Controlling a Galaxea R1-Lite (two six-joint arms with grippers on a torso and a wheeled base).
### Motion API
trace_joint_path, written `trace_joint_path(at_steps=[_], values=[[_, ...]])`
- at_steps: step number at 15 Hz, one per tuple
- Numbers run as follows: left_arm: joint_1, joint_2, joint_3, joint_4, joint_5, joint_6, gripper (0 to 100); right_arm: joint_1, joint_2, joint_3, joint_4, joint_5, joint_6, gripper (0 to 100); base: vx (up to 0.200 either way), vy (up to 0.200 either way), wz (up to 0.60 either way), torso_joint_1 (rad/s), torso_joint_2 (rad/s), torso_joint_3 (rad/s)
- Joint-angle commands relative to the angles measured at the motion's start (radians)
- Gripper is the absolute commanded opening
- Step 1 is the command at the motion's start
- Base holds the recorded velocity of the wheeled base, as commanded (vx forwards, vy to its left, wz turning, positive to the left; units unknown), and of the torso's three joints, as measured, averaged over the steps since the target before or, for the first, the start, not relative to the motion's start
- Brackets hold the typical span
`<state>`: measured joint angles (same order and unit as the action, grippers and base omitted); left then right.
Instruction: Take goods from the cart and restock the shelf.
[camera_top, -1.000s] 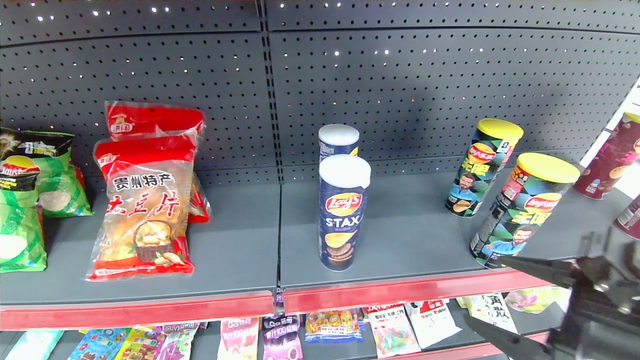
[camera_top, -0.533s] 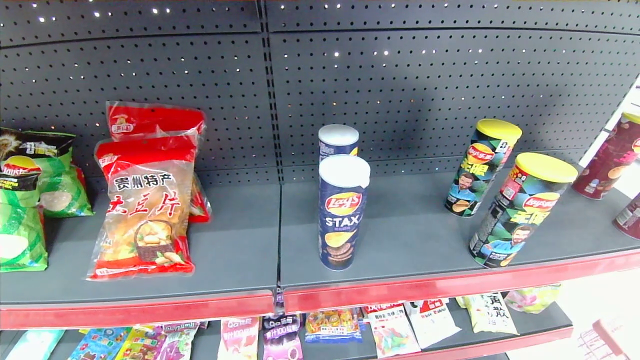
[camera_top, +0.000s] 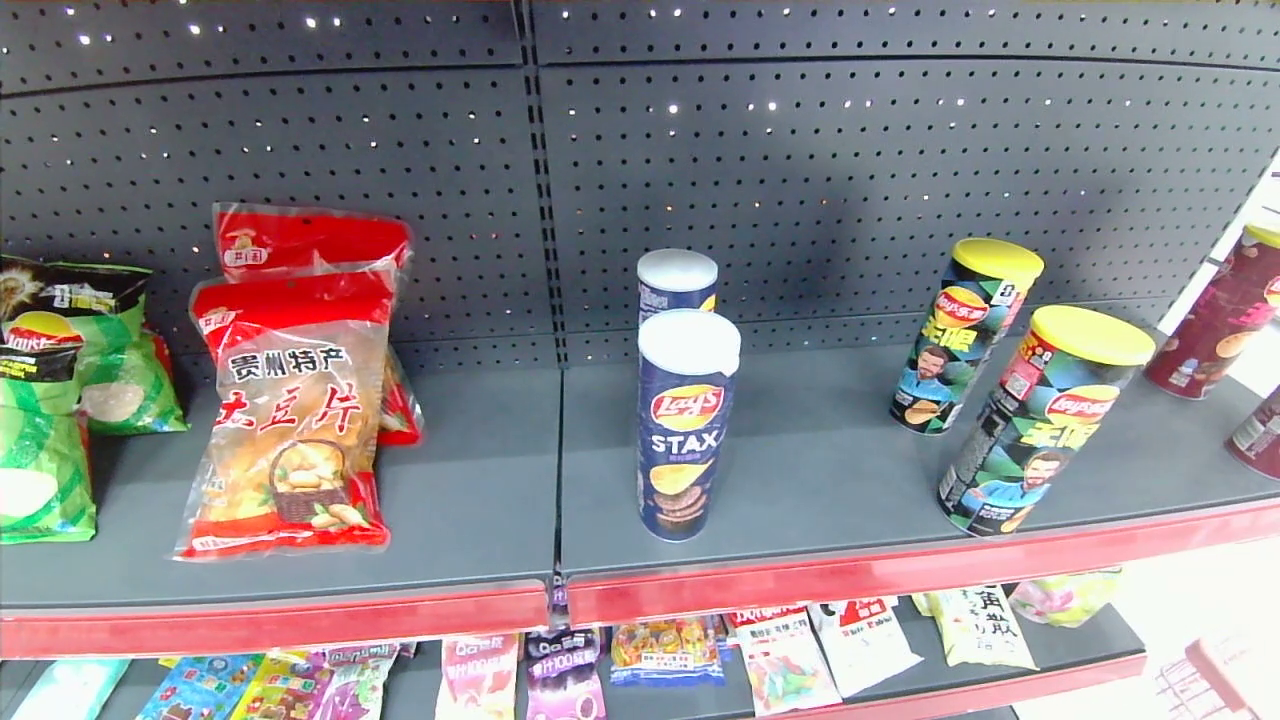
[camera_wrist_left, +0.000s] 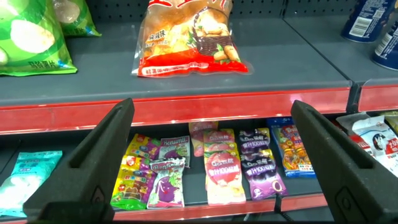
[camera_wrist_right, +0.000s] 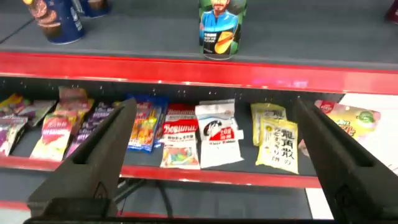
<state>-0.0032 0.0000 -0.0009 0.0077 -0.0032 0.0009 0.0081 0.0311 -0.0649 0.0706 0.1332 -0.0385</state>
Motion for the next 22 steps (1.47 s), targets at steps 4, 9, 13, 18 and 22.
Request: trace_joint_path(at_steps=[4, 9, 13, 18, 22], values=[[0.0, 0.0, -0.001, 0.0, -0.003, 0.005, 100, -0.005, -0.031, 0.023, -0.034, -0.021, 0.006, 100, 0.0, 0.0, 0.0, 0.0, 0.0, 0.0], [0.0, 0.0, 0.001, 0.0, -0.003, 0.001, 100, -0.005, -0.031, 0.023, -0.032, -0.023, 0.003, 100, 0.0, 0.0, 0.0, 0.0, 0.0, 0.0], [0.0, 0.0, 0.001, 0.0, -0.001, 0.001, 100, -0.005, -0.031, 0.023, -0.032, -0.021, 0.0, 100, -0.2, 0.0, 0.0, 0.011, 0.01, 0.002], [0.0, 0.0, -0.001, 0.0, -0.003, 0.007, 100, -0.005, -0.031, 0.023, -0.032, -0.021, -0.006, 100, -0.08, 0.0, 0.0, -0.003, 0.0, 0.002], [0.0, 0.0, -0.001, 0.0, -0.003, 0.007, 100, -0.005, -0.031, 0.023, -0.032, -0.021, -0.009, 100, 0.0, -0.2, 0.0, 0.005, 0.01, 0.004]])
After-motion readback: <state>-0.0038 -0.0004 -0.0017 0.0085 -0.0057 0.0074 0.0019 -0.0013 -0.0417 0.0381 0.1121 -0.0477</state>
